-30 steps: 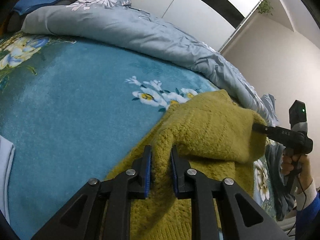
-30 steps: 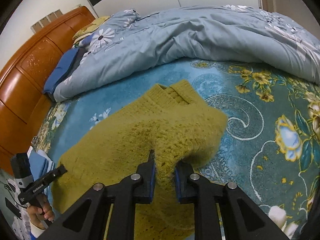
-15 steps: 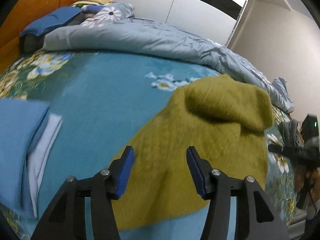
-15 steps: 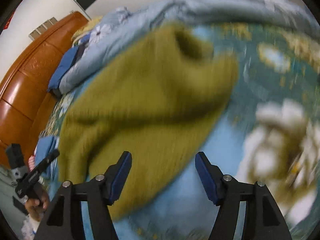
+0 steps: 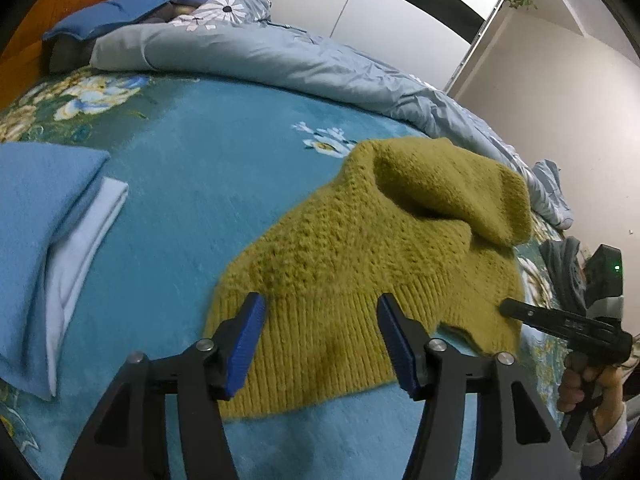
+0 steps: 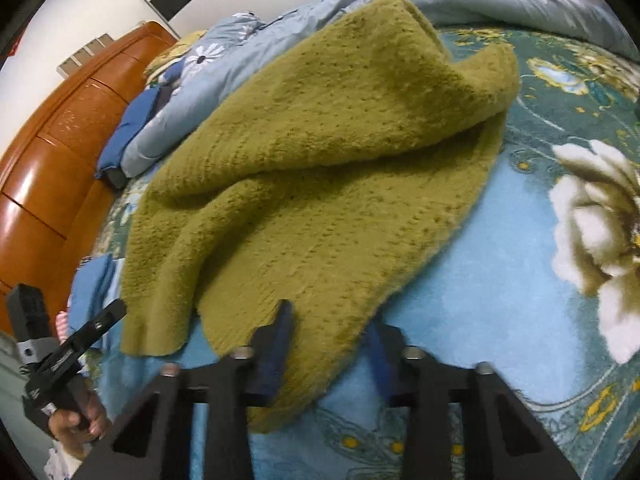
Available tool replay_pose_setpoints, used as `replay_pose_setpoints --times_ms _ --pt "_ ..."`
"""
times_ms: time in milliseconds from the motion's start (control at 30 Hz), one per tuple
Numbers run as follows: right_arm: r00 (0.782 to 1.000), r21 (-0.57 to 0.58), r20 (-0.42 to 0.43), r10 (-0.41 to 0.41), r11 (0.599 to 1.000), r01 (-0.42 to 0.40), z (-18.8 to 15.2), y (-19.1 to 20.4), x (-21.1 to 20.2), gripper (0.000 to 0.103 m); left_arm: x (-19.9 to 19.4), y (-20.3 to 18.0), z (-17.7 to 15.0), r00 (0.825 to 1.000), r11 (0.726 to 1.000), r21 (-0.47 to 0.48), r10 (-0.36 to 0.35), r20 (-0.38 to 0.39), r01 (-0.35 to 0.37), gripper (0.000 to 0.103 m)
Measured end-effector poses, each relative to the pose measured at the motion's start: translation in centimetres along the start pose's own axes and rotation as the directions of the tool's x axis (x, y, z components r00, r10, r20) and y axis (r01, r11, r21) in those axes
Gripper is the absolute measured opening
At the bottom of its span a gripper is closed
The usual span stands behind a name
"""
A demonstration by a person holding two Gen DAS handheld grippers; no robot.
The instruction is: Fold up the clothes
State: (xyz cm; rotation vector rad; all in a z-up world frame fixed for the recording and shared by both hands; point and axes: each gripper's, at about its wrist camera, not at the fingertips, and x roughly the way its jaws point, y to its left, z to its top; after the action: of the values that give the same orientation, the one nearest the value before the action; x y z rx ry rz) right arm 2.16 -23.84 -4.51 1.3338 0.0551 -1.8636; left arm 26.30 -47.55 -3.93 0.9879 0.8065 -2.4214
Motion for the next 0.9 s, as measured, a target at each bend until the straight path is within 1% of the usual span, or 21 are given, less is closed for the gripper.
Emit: replay_pose_setpoints --times_ms 33,67,100,200,267,333,433,533,667,700,733,767,833,900 --pt "1.0 0.012 0.001 0.009 1.0 -0.009 0.0 -0.2 -0.2 0.018 0.0 0.0 -0.1 1.0 1.0 -0.001 -0.001 -0.003 0.001 0.061" --pt "1.0 0.024 0.002 0.018 1.0 -0.018 0.0 -0.4 -0.5 0.014 0.1 -0.1 -0.3 1.0 1.0 0.0 0.003 -0.005 -0.003 0.061" --pt "1.0 0.03 0.004 0.024 0.999 -0.024 0.0 -0.6 -0.8 0.013 0.2 -0.2 -0.4 1.0 1.0 0.001 0.007 -0.007 -0.007 0.061" --pt "1.0 -0.001 0.012 0.02 1.0 -0.02 -0.2 -0.4 -2.1 0.012 0.2 -0.5 -0.8 1.0 1.0 -0.001 0.026 0.005 -0.026 0.061" --pt "0.999 -0.024 0.03 0.02 1.0 -0.02 -0.3 -0.6 -3.5 0.012 0.0 -0.7 -1.0 0.999 0.999 -0.006 0.035 0.009 -0.035 0.049" --pt "0.999 -0.044 0.05 0.019 0.999 -0.017 -0.3 -1.0 -5.1 0.012 -0.1 -0.7 -1.3 0.999 0.999 -0.017 0.041 0.005 -0.041 0.025" --pt "0.998 -0.053 0.067 0.006 0.999 -0.002 -0.3 -2.1 -6.9 0.012 -0.4 -0.9 -1.7 0.999 0.998 -0.033 0.044 0.0 -0.044 0.017" --pt "0.996 -0.057 0.087 -0.017 0.998 0.022 -0.9 -4.1 -9.2 0.012 -1.4 -1.5 -2.7 1.0 0.999 -0.04 0.012 -0.006 -0.012 0.012" --pt "0.993 -0.064 0.106 -0.057 0.996 0.064 -2.4 -7.1 -12.3 0.012 -3.0 -4.1 -5.5 0.997 0.998 -0.006 -0.067 -0.028 0.067 0.012" --pt "0.991 -0.065 0.111 -0.071 0.995 0.079 -2.7 -7.8 -13.0 0.012 -3.4 -5.0 -6.5 0.995 0.996 0.002 -0.091 -0.037 0.091 0.012" --pt "0.989 -0.064 0.118 -0.089 0.993 0.097 -3.2 -8.5 -13.8 0.012 -3.6 -5.7 -7.3 0.992 0.993 0.008 -0.116 -0.045 0.117 0.009" --pt "0.987 -0.06 0.125 -0.102 0.992 0.111 -3.7 -9.5 -14.6 0.012 -3.7 -6.4 -8.1 0.989 0.99 0.014 -0.138 -0.055 0.139 0.008" --pt "0.986 -0.046 0.128 -0.109 0.992 0.116 -4.7 -11.2 -15.8 0.012 -3.7 -7.8 -9.8 0.982 0.985 0.026 -0.171 -0.079 0.173 0.008" --pt "0.986 -0.031 0.124 -0.115 0.992 0.12 -5.6 -12.7 -16.5 0.012 -3.5 -8.8 -10.7 0.978 0.982 0.039 -0.181 -0.098 0.186 0.008"
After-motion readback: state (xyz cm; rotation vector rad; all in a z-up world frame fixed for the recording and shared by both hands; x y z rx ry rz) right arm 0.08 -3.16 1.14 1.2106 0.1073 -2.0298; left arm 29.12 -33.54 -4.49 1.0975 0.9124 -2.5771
